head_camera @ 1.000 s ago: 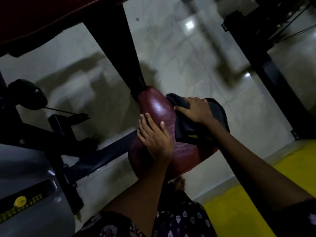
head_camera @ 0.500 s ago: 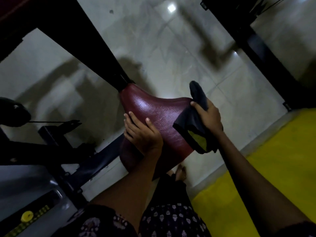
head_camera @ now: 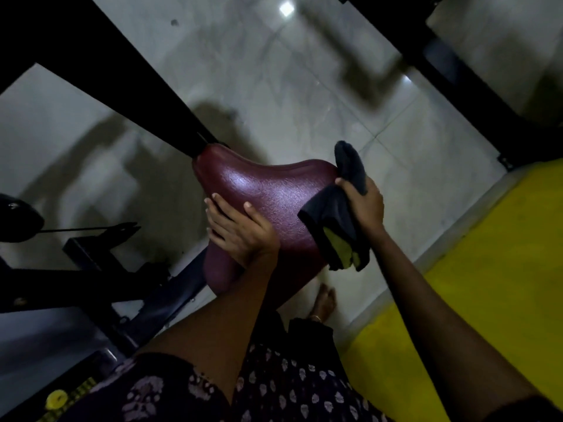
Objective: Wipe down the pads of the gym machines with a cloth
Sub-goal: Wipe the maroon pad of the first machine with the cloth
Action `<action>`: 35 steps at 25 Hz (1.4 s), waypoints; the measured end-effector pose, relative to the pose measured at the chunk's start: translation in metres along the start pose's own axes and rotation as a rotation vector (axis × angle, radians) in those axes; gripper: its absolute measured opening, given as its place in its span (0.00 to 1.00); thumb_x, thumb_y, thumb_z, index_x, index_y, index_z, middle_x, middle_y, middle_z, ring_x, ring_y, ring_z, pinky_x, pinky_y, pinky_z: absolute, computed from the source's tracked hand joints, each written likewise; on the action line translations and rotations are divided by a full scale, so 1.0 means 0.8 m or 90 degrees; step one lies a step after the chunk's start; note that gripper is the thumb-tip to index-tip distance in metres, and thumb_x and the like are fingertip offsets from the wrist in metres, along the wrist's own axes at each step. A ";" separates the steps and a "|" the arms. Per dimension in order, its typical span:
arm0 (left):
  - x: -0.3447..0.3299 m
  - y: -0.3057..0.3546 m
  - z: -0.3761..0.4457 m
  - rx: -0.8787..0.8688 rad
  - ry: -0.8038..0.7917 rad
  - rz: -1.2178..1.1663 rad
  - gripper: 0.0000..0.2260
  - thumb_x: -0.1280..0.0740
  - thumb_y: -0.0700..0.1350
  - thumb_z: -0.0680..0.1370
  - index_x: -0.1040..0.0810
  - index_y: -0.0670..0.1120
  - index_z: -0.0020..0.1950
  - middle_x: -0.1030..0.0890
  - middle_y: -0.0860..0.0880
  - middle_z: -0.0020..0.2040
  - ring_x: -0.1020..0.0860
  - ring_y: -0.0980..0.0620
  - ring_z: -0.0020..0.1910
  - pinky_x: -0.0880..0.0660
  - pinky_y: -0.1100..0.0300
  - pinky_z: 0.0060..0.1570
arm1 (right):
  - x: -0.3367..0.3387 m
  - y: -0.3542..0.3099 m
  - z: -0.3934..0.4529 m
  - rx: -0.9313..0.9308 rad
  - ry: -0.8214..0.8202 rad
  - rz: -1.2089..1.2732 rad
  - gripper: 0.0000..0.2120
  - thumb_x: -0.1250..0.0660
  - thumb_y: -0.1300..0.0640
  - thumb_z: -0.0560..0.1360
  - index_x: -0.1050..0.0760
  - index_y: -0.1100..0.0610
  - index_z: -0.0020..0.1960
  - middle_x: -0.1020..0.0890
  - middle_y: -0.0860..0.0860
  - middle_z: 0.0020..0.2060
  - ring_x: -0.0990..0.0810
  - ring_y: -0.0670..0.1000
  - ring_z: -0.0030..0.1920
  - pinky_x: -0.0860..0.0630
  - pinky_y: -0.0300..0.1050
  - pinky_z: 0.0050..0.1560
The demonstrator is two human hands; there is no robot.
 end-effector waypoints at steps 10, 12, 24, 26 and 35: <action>-0.007 -0.002 0.001 0.022 -0.042 -0.020 0.25 0.51 0.52 0.80 0.36 0.39 0.73 0.33 0.39 0.71 0.32 0.41 0.68 0.37 0.43 0.64 | -0.003 0.029 -0.047 0.016 0.213 0.045 0.32 0.32 0.44 0.68 0.32 0.52 0.69 0.26 0.50 0.65 0.28 0.53 0.64 0.31 0.45 0.62; -0.010 -0.001 0.001 0.017 -0.062 -0.015 0.26 0.51 0.52 0.79 0.37 0.39 0.73 0.34 0.39 0.72 0.33 0.40 0.69 0.38 0.42 0.65 | -0.029 0.033 -0.105 0.043 0.278 0.017 0.35 0.36 0.41 0.68 0.36 0.48 0.73 0.34 0.51 0.71 0.34 0.53 0.69 0.36 0.47 0.68; -0.010 0.009 0.005 0.006 -0.121 -0.031 0.26 0.47 0.52 0.78 0.35 0.40 0.72 0.32 0.39 0.71 0.32 0.41 0.68 0.39 0.43 0.65 | -0.094 0.072 -0.210 0.022 0.333 0.205 0.34 0.36 0.48 0.72 0.41 0.51 0.75 0.38 0.47 0.74 0.38 0.41 0.68 0.41 0.38 0.69; -0.006 0.002 0.005 -0.011 -0.197 -0.026 0.27 0.44 0.54 0.79 0.40 0.41 0.75 0.38 0.40 0.73 0.38 0.41 0.71 0.44 0.45 0.67 | -0.091 0.074 -0.206 0.044 0.346 0.204 0.33 0.34 0.48 0.72 0.40 0.51 0.74 0.37 0.48 0.73 0.37 0.40 0.68 0.40 0.38 0.68; 0.020 0.004 0.109 -0.592 -0.346 -0.015 0.45 0.40 0.70 0.65 0.40 0.46 0.75 0.46 0.41 0.76 0.46 0.43 0.75 0.51 0.41 0.70 | -0.119 0.067 -0.233 0.101 0.372 0.100 0.29 0.38 0.43 0.74 0.43 0.42 0.72 0.42 0.53 0.75 0.40 0.55 0.73 0.40 0.52 0.71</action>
Point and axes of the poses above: each hand's wrist, its own z-axis towards the middle knuckle, its own x-axis out of the back of the hand, y = z × x, the point moved 6 cm from there along z, towards the middle knuckle
